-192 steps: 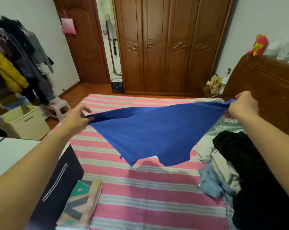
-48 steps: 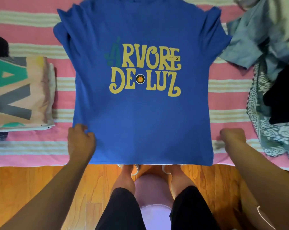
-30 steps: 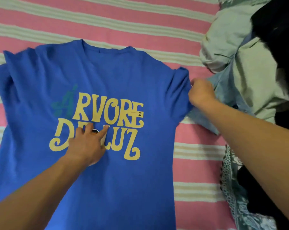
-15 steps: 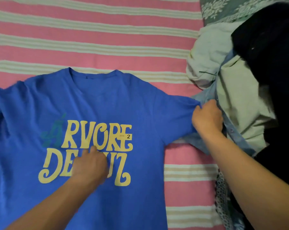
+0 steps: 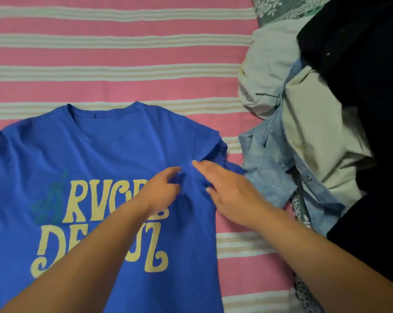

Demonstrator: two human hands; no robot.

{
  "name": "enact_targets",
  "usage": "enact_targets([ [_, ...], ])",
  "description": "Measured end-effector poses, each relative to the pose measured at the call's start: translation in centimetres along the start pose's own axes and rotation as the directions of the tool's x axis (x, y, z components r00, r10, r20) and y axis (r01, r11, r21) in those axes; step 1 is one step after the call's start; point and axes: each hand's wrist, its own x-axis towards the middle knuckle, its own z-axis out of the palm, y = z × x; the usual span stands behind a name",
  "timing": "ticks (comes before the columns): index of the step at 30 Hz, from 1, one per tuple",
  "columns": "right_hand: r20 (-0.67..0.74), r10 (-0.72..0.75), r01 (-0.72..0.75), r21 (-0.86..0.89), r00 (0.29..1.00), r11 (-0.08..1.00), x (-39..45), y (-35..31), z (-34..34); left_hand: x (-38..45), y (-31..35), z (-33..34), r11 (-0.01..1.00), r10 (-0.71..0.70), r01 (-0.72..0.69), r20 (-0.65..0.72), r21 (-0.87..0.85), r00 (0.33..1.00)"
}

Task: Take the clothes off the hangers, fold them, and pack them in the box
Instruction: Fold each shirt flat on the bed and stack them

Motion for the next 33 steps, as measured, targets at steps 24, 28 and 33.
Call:
enact_targets([
  [24, -0.514, 0.300, -0.295, 0.094, 0.804, 0.951, -2.5, -1.9, 1.0, 4.3, 3.7, -2.6, 0.868, 0.422, -0.227, -0.415, 0.442, 0.806],
  [28, -0.362, -0.061, -0.053, -0.296, 0.930, 0.954, -6.6, -0.2, 1.2, 3.2, 6.5, -2.8, 0.899, 0.435, -0.365, -0.404, 0.241, 0.805],
  [33, -0.282, 0.155, -0.220, -0.215, 0.947, 0.952, -6.1, 1.4, 0.0, 2.3, 13.3, -1.3, 0.868, 0.496, -0.486, -0.234, 0.102, 0.836],
])
